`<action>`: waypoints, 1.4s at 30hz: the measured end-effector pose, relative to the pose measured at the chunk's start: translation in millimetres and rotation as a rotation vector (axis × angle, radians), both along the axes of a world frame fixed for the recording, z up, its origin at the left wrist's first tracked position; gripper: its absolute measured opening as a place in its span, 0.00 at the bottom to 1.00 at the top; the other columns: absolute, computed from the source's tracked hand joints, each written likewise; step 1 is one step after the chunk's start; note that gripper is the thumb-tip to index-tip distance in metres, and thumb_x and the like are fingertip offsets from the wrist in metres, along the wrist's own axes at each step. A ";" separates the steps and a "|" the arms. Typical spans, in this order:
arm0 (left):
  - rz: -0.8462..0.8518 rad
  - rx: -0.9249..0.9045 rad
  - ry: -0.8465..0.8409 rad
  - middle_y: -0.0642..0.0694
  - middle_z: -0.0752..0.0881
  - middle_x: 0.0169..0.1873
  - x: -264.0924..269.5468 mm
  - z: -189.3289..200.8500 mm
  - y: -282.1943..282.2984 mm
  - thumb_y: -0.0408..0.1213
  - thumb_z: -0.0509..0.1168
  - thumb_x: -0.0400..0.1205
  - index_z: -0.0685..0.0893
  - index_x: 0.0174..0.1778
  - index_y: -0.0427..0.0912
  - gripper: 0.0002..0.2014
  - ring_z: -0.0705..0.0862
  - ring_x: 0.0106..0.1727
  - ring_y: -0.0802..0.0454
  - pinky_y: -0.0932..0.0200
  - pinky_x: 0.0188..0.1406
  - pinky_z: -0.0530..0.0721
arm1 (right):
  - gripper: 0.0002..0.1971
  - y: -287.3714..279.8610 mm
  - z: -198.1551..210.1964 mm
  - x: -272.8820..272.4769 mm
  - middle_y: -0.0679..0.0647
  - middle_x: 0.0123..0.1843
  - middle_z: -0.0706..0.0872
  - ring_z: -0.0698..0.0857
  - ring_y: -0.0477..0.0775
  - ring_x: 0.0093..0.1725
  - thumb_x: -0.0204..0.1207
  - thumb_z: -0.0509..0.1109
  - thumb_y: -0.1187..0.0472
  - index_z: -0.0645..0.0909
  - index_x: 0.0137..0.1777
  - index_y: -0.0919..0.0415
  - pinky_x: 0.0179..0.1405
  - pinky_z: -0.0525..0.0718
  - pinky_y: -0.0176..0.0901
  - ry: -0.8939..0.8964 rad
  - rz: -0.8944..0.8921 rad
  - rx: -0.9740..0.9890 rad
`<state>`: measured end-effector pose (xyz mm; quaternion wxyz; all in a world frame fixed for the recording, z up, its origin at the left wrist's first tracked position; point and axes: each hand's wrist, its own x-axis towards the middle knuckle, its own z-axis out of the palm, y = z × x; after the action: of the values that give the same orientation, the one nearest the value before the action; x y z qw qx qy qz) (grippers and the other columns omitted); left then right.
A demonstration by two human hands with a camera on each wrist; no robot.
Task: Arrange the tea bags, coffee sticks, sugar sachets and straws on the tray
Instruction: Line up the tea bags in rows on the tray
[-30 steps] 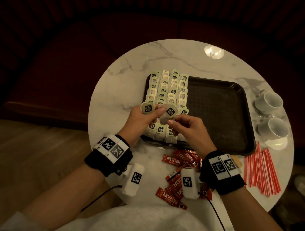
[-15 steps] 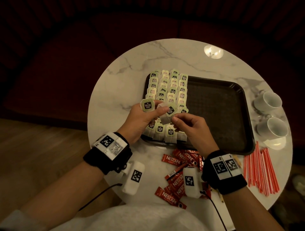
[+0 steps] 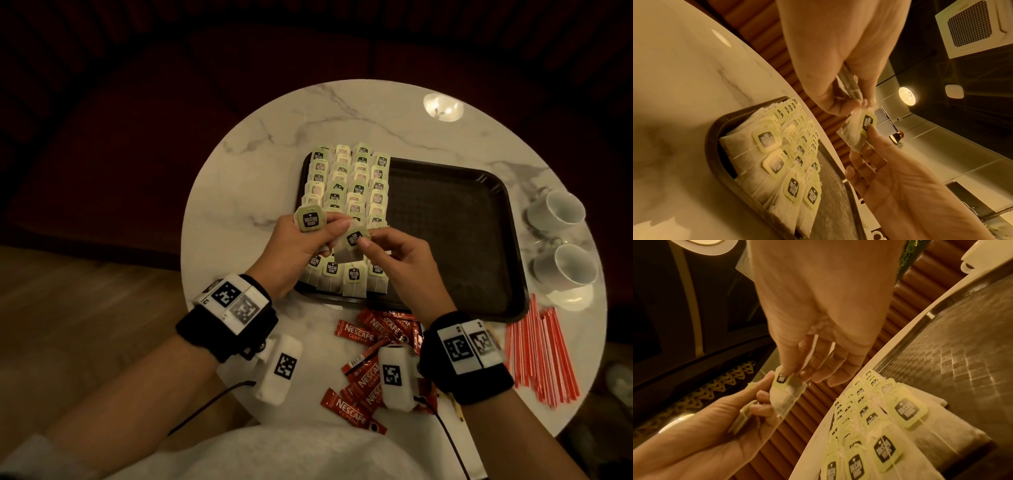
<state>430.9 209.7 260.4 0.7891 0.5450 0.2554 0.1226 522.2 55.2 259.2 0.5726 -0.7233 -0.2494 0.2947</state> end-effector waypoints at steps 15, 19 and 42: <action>0.029 0.021 -0.007 0.49 0.85 0.29 1.6 -0.3 0.6 0.31 0.71 0.78 0.89 0.46 0.41 0.04 0.80 0.30 0.60 0.67 0.32 0.82 | 0.06 -10.2 1.4 0.1 0.55 0.48 0.91 0.89 0.47 0.51 0.76 0.74 0.70 0.88 0.50 0.63 0.51 0.85 0.35 -0.036 -0.090 0.105; 0.041 0.032 -0.013 0.47 0.84 0.29 1.4 1.9 0.8 0.30 0.70 0.79 0.89 0.45 0.42 0.04 0.80 0.29 0.59 0.67 0.32 0.82 | 0.08 -13.2 2.3 -1.6 0.53 0.48 0.92 0.90 0.50 0.52 0.75 0.75 0.71 0.90 0.49 0.58 0.53 0.86 0.37 -0.062 -0.062 0.115; 0.046 0.030 -0.030 0.52 0.86 0.26 0.8 5.2 0.1 0.30 0.70 0.79 0.89 0.45 0.43 0.04 0.80 0.29 0.60 0.66 0.33 0.82 | 0.06 -13.5 2.9 1.7 0.52 0.51 0.91 0.89 0.53 0.55 0.72 0.77 0.61 0.90 0.48 0.58 0.56 0.87 0.46 -0.180 0.009 0.182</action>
<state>431.7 209.8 265.5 0.7815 0.5489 0.2542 0.1527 523.9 41.7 262.1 0.6098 -0.6908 -0.3287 0.2073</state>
